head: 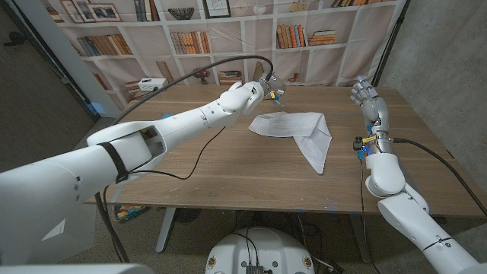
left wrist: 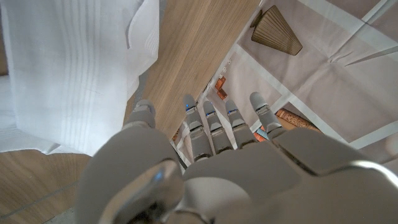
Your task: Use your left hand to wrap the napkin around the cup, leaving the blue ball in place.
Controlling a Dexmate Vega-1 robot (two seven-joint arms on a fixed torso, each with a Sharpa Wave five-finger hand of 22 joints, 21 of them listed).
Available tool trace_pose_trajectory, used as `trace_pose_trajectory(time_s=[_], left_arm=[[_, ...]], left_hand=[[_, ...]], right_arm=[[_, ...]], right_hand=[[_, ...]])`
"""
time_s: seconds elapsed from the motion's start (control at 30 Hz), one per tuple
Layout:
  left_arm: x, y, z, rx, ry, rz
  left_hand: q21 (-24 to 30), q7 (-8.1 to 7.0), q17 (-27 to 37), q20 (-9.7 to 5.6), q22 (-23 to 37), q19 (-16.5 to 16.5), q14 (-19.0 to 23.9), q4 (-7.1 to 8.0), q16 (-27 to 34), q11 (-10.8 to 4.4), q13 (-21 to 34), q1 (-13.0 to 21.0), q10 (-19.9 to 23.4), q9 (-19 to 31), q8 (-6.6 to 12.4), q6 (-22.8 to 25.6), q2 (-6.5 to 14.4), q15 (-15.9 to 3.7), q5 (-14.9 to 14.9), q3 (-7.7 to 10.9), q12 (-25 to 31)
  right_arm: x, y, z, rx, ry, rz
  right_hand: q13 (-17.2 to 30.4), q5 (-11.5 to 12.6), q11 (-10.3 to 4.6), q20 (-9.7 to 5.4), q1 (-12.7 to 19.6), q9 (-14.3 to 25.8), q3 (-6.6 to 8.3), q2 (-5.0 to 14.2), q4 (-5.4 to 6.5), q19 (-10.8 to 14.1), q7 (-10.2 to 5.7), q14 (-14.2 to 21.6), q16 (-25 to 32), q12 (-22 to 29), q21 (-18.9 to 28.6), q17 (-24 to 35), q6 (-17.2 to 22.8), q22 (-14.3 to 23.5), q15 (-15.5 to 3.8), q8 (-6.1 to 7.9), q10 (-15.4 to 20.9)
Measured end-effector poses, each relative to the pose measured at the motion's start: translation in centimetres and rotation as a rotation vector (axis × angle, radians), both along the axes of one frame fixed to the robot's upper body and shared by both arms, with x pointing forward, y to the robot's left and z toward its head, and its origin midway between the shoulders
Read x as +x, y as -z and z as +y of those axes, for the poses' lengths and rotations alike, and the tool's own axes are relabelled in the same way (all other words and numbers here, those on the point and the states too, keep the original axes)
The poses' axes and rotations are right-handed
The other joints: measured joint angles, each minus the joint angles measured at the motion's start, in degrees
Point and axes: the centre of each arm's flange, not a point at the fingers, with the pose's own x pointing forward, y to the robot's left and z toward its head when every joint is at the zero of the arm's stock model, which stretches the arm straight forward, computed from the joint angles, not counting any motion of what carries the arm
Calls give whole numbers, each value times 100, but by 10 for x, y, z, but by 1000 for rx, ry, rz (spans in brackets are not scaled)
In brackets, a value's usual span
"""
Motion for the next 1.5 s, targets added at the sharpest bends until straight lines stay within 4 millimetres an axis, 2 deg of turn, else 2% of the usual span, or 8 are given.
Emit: trace_pose_trajectory(time_s=[0.17, 0.33, 0.47, 0.6, 0.8, 1.17, 1.37, 1.5], left_arm=[[-5, -1, 8, 46, -59, 59], [-9, 0, 15, 119, -122, 69], [-13, 1, 17, 176, -160, 44], [-16, 5, 19, 223, -190, 18], [-16, 13, 22, 312, -247, -22], [-6, 27, 31, 370, -282, 6], [2, 36, 34, 390, -293, 35], [8, 40, 37, 396, -300, 47]], left_hand=[[-164, -156, -27, 40, 4, -40, -420, -71, -112, 80, 12, -103, -492, 13, -236, -634, -227, 186, 121, -172, -164], [-231, -658, -92, 40, -13, -40, -541, -501, -136, -26, 38, 498, -677, 13, -213, -838, -414, 186, 332, -74, -209], [-314, -863, -107, 98, -12, -67, -633, -742, -136, -33, 38, 911, -893, 13, -219, -1028, -511, 229, 433, -38, -252], [-380, -855, -106, 114, -12, -49, -770, -782, -136, 43, 42, 1021, -1127, 40, -280, -1440, -594, 272, 503, -91, -308], [-529, -720, -63, 167, 4, -58, -988, -684, -136, 203, 68, 981, -1439, 41, -324, -2166, -634, 379, 631, -283, -329], [-649, -734, -39, 175, 4, -49, -1091, -628, -135, 297, 91, 903, -1606, 40, -324, -2642, -780, 483, 718, -497, -328], [-715, -543, -37, 174, 11, -49, -1197, -613, -135, 418, 118, 900, -1728, 40, -324, -2977, -822, 494, 797, -623, -328], [-726, -703, -36, 174, 31, -49, -1197, -614, -135, 418, 118, 900, -1728, 40, -276, -3014, -822, 494, 864, -687, -322]], right_arm=[[0, -3, 1, -6, -1, 0], [0, -6, 2, -13, -4, 0], [1, -8, 3, -15, -6, 0], [2, -10, 4, -16, -6, 0], [3, -13, 5, -17, -8, -4], [5, -15, 7, -20, -5, -1], [7, -16, 8, -22, -4, 1], [7, -16, 9, -24, -3, 2]], right_hand=[[0, 0, 0, 0, 0, 0, 0, 0, 0, 0, 0, 0, 0, 0, 0, 0, 0, 0, 0, 0, 0], [0, 0, 0, 0, -16, 0, 0, 15, 0, 0, 0, 0, 0, 0, 0, -1, 0, 0, 0, 0, 0], [0, 0, 0, 0, -16, 0, -16, 16, 16, 0, 0, 0, 0, 0, 0, -1, 0, 0, 0, 0, 0], [0, 0, 0, 0, -24, 0, -16, 24, 16, 0, 0, 0, 0, 0, 0, -1, 0, 0, 0, 0, 0], [0, 0, 0, 0, -24, 0, -16, 23, 16, 0, 0, 0, 0, 0, 0, -1, 0, 0, 0, 0, 0], [0, 0, 0, 0, -23, 0, -16, 23, 16, 0, 0, 0, 0, 0, 0, -2, 0, 0, 0, 0, 0], [0, 0, 0, 0, -23, 0, -16, 23, 16, 0, 0, 0, 0, 0, 0, -2, 0, 0, 0, 0, 0], [0, 0, 0, 0, -23, 0, -16, 23, 16, 0, 0, 0, 0, 0, 0, -2, 0, 0, 0, 0, 0]])
